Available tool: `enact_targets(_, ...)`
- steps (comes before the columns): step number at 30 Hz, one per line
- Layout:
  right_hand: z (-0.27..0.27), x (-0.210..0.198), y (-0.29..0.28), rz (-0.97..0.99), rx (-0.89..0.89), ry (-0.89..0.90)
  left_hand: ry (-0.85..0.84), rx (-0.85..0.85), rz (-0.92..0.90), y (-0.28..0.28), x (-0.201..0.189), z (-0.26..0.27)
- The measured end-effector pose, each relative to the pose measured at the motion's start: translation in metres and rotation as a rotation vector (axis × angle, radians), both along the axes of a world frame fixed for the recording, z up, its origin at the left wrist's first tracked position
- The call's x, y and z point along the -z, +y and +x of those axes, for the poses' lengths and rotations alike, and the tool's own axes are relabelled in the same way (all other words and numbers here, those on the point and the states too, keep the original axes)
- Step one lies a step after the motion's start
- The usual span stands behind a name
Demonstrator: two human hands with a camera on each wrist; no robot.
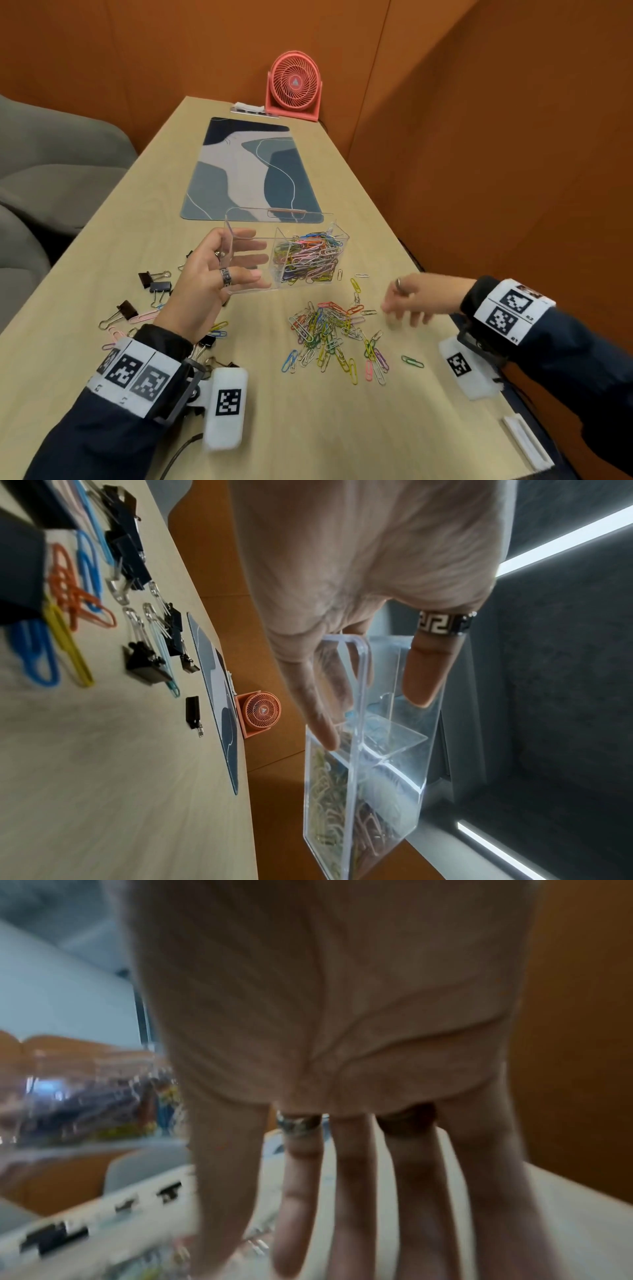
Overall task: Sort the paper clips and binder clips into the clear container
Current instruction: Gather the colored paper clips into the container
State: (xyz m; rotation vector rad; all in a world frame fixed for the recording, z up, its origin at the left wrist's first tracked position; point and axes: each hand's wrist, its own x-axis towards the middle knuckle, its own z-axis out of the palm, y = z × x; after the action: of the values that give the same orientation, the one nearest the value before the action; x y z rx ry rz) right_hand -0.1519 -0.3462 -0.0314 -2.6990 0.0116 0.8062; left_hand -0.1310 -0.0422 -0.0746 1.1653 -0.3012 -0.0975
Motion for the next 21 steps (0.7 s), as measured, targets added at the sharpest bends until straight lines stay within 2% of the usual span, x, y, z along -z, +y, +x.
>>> enact_targets(3,-0.015,0.010,-0.014,-0.070,0.001,0.226,0.004,0.000,-0.001,0.001,0.000,0.000)
enact_targets(5,-0.020,0.015,-0.017,-0.062,-0.009,0.256,0.000,0.003,0.004,0.001,0.000,0.000)
enact_targets(12,-0.017,0.033,0.007,0.119,-0.107,0.046,0.009,0.006,0.004,-0.001,-0.001,-0.001)
enact_targets(16,-0.008,0.033,0.013,0.138,-0.090,-0.204,0.013,-0.007,0.007,0.000,0.000,0.000)
enact_targets(18,-0.004,0.033,0.014,0.094,-0.127,-0.204,0.011,-0.011,0.004,0.001,0.000,0.001)
enact_targets(21,-0.002,0.040,0.027,0.063,-0.195,-0.075,0.007,-0.006,0.003,0.000,0.000,0.000)
